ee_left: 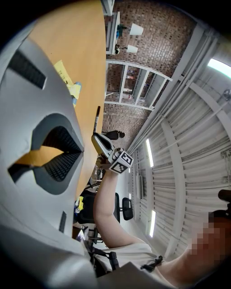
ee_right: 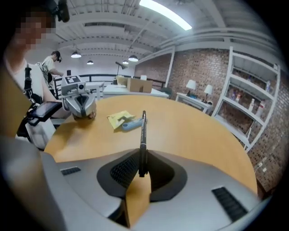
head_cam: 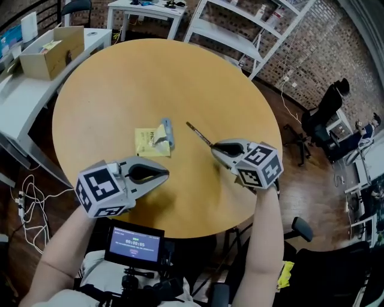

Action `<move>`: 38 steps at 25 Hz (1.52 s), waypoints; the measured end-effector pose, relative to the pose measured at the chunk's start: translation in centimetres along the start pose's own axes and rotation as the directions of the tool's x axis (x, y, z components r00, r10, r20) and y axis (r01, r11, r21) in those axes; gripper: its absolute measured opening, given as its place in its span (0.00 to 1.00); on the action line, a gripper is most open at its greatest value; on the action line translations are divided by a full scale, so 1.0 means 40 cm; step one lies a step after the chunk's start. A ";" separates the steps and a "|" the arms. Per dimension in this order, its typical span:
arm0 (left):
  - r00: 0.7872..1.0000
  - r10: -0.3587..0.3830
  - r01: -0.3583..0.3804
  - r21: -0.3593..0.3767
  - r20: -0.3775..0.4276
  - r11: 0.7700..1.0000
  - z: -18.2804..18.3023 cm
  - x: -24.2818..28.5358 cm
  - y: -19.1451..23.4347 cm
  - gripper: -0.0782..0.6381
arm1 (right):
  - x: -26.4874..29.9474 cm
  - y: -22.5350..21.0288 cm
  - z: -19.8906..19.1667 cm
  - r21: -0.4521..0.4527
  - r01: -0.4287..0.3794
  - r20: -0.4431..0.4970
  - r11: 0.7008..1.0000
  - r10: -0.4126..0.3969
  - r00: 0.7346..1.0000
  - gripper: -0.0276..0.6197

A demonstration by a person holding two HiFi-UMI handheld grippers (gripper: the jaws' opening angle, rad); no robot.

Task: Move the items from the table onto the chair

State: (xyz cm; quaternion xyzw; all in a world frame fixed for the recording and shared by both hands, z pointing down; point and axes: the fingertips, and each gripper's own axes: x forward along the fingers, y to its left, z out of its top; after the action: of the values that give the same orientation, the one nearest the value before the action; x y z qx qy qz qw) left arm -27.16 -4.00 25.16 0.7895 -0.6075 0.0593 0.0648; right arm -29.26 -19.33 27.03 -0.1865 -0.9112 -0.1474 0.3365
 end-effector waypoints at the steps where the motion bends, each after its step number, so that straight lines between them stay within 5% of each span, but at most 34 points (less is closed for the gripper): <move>1: 1.000 0.002 -0.002 0.000 0.001 1.000 0.000 -0.001 0.001 0.12 | -0.017 0.015 0.014 0.011 0.012 0.053 1.000 -0.012 0.999 0.12; 11: 1.000 0.002 -0.002 0.008 0.008 1.000 -0.016 -0.033 0.004 0.12 | -0.075 0.225 0.110 0.126 0.104 0.419 0.987 -0.147 0.896 0.13; 18: 1.000 0.015 -0.015 0.010 0.017 1.000 -0.021 -0.081 -0.001 0.12 | -0.059 0.321 0.122 0.121 0.107 0.451 0.987 -0.151 0.880 0.13; 21: 0.999 -0.034 0.034 0.021 0.014 0.999 -0.030 -0.067 -0.035 0.12 | -0.060 0.346 0.112 0.128 0.124 0.460 0.984 -0.169 0.872 0.13; 38: 0.985 -0.172 0.173 0.040 -0.013 0.984 -0.014 0.189 -0.236 0.12 | -0.267 0.356 -0.149 0.291 0.264 0.447 0.919 -0.375 0.812 0.13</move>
State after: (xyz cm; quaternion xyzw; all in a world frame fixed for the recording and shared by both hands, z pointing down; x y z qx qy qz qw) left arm -16.10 -8.70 26.74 0.8400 -0.5351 0.0697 0.0566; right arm -12.17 -11.62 26.29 -0.0236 -0.9952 -0.0499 0.0807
